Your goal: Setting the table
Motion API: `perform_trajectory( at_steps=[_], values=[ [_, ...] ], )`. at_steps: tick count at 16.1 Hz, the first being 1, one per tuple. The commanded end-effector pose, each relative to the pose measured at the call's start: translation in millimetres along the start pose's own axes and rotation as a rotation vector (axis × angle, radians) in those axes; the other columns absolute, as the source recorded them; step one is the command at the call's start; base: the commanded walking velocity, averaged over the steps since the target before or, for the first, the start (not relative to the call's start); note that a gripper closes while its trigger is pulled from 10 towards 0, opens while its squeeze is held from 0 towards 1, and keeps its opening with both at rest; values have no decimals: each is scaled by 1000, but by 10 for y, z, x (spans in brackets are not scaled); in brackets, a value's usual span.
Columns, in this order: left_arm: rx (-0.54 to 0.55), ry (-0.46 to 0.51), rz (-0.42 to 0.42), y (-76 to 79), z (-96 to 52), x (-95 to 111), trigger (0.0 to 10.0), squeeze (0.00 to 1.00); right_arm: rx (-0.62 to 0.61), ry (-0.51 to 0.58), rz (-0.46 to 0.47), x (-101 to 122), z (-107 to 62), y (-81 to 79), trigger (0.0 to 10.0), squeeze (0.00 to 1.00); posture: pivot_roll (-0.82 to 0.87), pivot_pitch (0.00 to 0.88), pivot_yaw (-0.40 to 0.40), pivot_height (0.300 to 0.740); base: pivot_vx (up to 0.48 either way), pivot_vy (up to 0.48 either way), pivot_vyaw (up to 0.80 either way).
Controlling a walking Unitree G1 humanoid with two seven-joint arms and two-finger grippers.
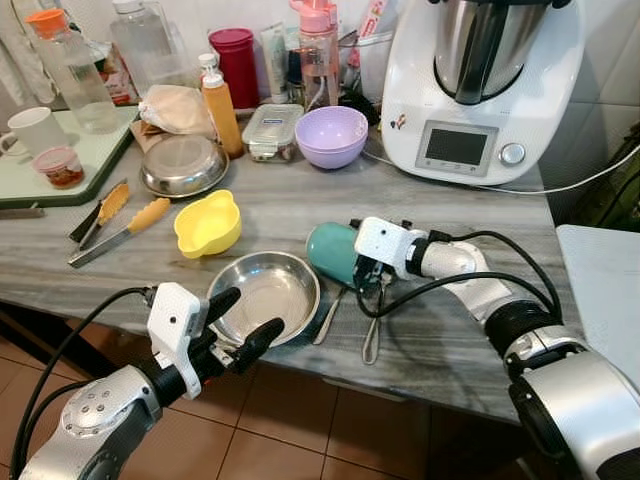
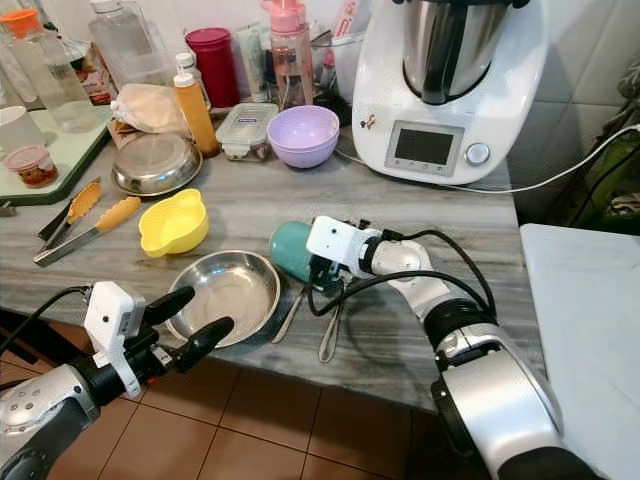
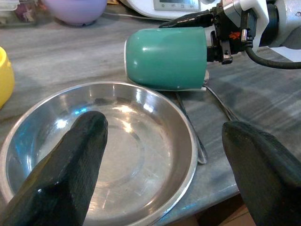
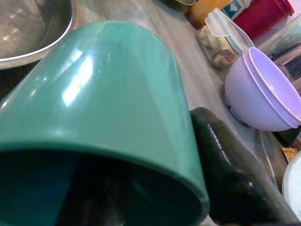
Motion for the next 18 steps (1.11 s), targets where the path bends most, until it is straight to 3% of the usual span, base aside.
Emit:
perform_trajectory(
  at_steps=[1,15,18],
  values=[
    [3,-4,9,14,-21,11,10000,0,-2,-2,-7,24,21,41,0,0,-72,101,83,740,0,0,0],
    [7,-1,4,3,-2,-12,10000,0,-10,-37,35,-45,2,33,0,0,-77,92,87,740,0,0,0],
    [7,6,7,7,16,-7,10000,0,-54,-84,118,-116,-24,144,0,0,-79,89,82,740,0,0,0]
  ],
)
Point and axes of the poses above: a point about 5 cm out from each wrist's last joint towards the gripper, its own z axis pointing out of the wrist towards the gripper, its own x axis along the axis of the wrist's last joint, y = z × x, the point moved 3 cm from there along z, pointing out of the wrist towards the gripper, and after that the axes turned 15 degrees about -z, right-handed, at the moved point
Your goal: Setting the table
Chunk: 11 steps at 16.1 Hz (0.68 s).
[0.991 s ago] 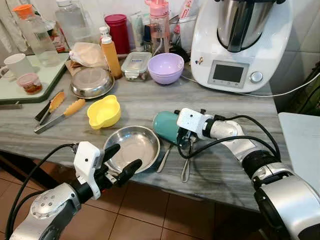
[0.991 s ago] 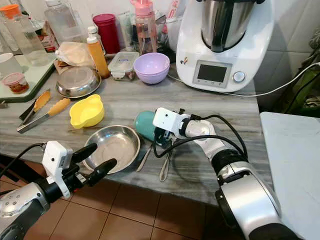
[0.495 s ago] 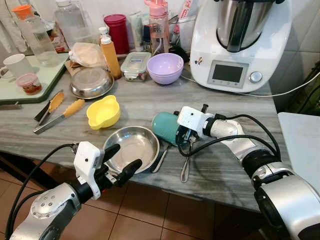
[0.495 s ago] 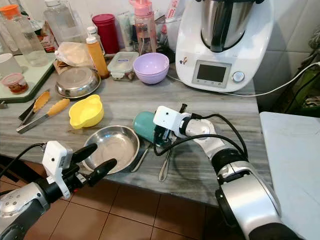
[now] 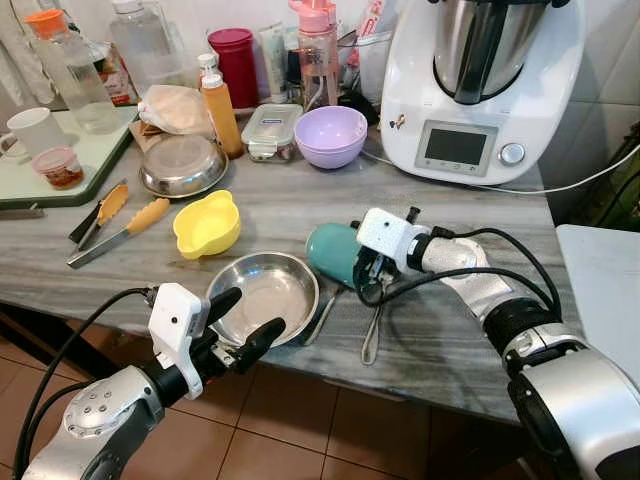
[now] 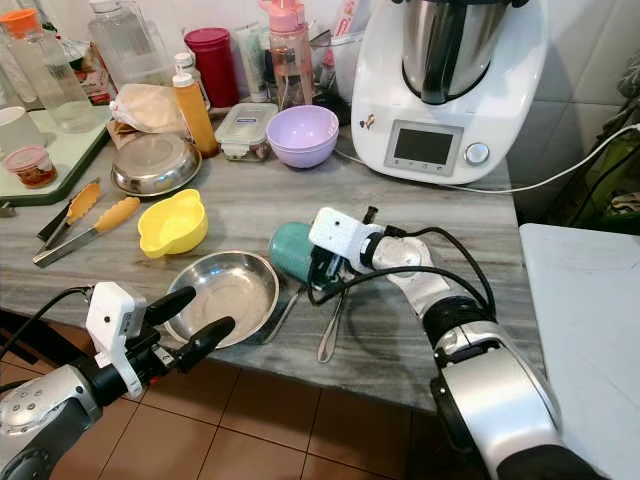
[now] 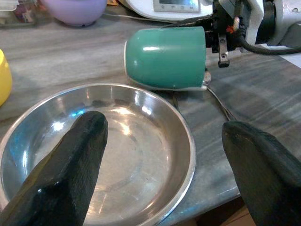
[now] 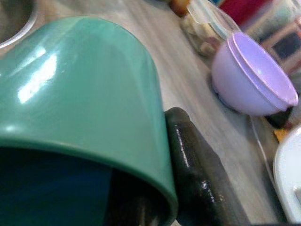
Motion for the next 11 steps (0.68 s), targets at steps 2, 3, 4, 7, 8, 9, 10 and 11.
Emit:
perform_trajectory(
  at_steps=[2,3,4,7,8,9,10,11],
  values=[
    [3,19,20,12,31,47,10000,0,-78,-33,205,-24,-10,271,0,0,-85,84,77,740,0,0,0],
    [-3,27,22,25,49,69,10000,0,-110,-25,268,-3,-13,366,0,0,-88,81,75,740,0,0,0],
    [-6,34,28,33,69,87,10000,0,-130,-8,324,29,-11,440,0,0,-92,78,73,740,0,0,0],
    [-12,60,37,68,150,119,10000,0,-178,48,502,138,18,595,0,0,-107,71,68,740,0,0,0],
    [-23,65,30,118,206,94,10000,0,-178,71,538,183,37,599,0,0,-116,67,66,740,0,0,0],
    [-26,72,31,146,244,85,10000,0,-172,79,582,199,47,595,0,0,-122,65,62,740,0,0,0],
    [-22,78,32,150,261,89,10000,0,-171,82,613,206,52,597,0,0,-122,64,60,740,0,0,0],
    [-10,95,55,145,291,113,10000,0,-170,82,725,212,66,607,0,0,-123,63,58,740,0,0,0]
  ],
)
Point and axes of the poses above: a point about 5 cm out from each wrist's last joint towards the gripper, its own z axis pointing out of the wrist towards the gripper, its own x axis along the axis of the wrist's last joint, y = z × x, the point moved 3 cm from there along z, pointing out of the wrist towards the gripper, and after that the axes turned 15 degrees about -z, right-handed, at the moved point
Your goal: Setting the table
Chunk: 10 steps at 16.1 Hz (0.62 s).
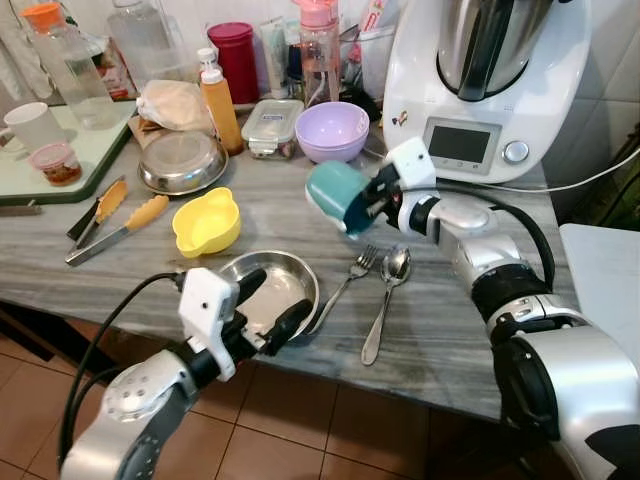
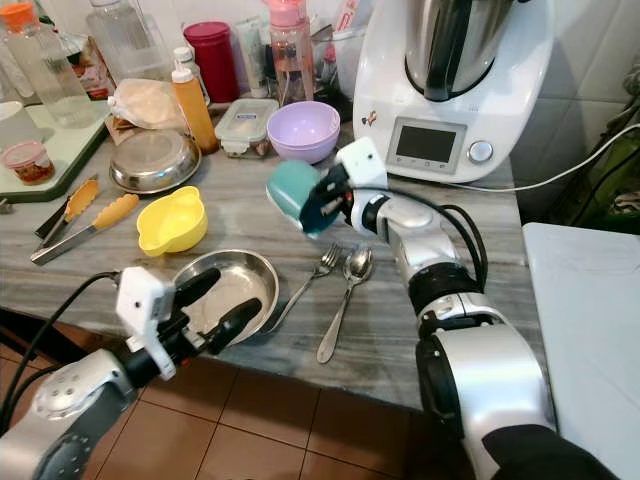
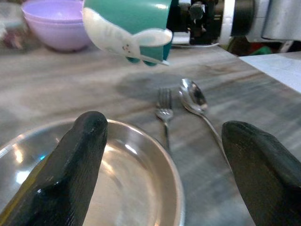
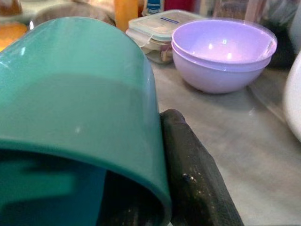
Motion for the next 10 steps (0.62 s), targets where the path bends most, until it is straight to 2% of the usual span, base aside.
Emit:
perform_trajectory(
  at_steps=[1,2,3,5,7,10],
  values=[
    [31,25,32,-30,31,40,10000,0,-7,28,96,166,33,26,0,0,-124,60,54,740,0,0,0],
    [47,47,51,-26,70,60,10000,0,-8,27,184,210,52,15,0,0,-126,59,50,740,0,0,0],
    [86,81,59,-39,126,74,10000,0,-13,56,233,292,75,-9,0,0,-129,54,44,740,0,0,0],
    [123,114,36,-53,174,89,10000,0,-23,67,239,310,85,-47,0,0,-134,51,41,740,0,0,0],
    [146,139,11,-40,279,87,10000,0,-30,66,279,220,107,-188,0,0,-136,49,35,740,0,0,0],
    [177,161,-3,-63,443,65,10000,0,-52,51,424,153,157,-372,0,0,-144,47,34,740,0,0,0]
  ],
)
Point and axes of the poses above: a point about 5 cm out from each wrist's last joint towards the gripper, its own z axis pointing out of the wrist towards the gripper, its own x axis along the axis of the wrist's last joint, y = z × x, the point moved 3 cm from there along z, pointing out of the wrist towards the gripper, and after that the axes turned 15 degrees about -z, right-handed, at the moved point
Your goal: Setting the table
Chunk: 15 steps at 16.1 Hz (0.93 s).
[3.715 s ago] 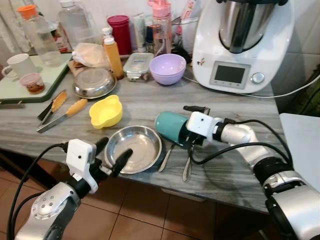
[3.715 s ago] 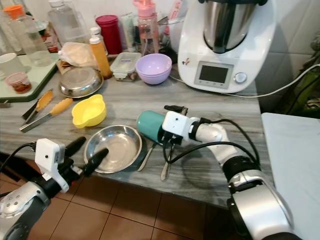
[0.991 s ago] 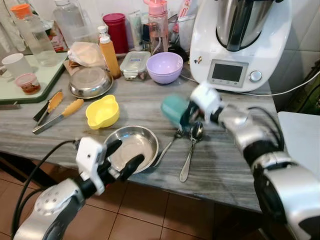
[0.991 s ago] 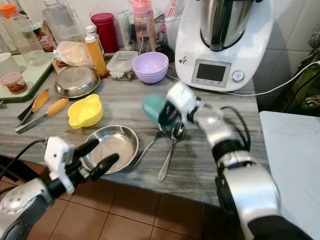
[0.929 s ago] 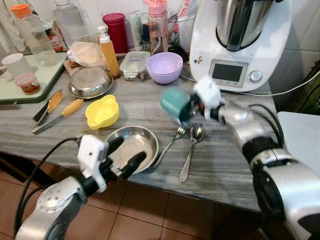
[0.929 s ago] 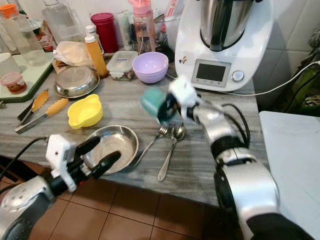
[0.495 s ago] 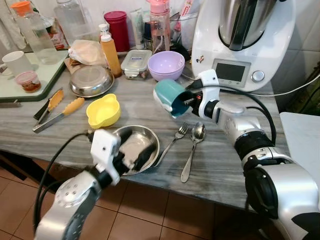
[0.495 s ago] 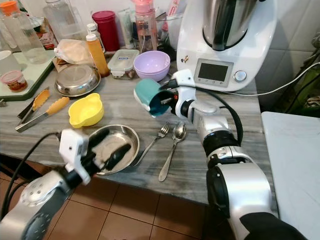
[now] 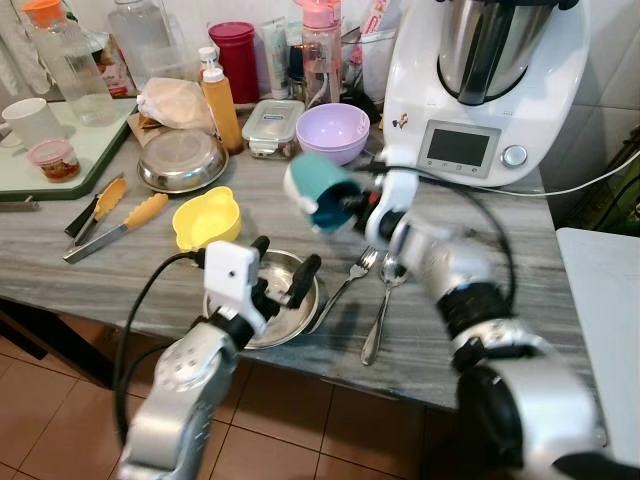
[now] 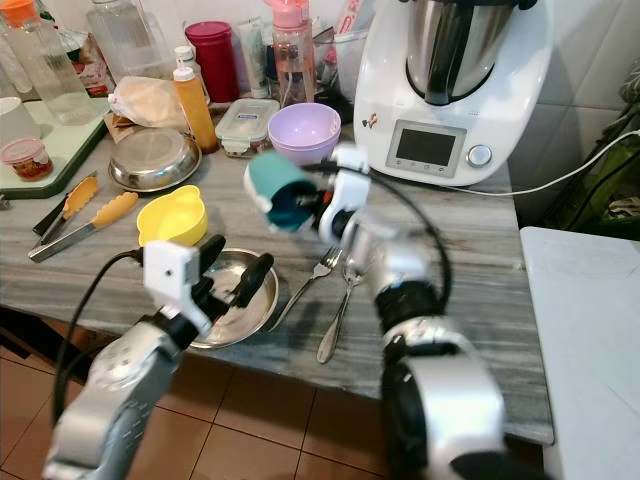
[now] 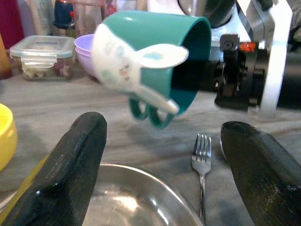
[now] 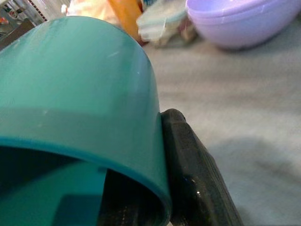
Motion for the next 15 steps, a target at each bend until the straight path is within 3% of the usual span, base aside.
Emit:
perform_trajectory(
  at_steps=[1,3,9,13,15],
  values=[
    [24,10,20,-30,32,3,10000,0,-12,47,23,153,5,-24,0,0,-144,47,34,740,0,0,0],
    [40,22,19,-34,97,-7,10000,0,-29,42,107,128,14,-78,0,0,-157,43,37,740,0,0,0],
    [137,73,-63,-160,188,19,10000,0,-38,22,160,76,-10,-141,0,0,-156,38,35,740,0,0,0],
    [74,83,-85,-4,319,42,10000,0,-21,5,167,15,-3,-238,0,0,-162,44,42,740,0,0,0],
    [64,79,-86,24,356,30,4980,0,-19,7,167,27,-7,-254,0,0,-166,46,44,740,0,0,0]
  ],
)
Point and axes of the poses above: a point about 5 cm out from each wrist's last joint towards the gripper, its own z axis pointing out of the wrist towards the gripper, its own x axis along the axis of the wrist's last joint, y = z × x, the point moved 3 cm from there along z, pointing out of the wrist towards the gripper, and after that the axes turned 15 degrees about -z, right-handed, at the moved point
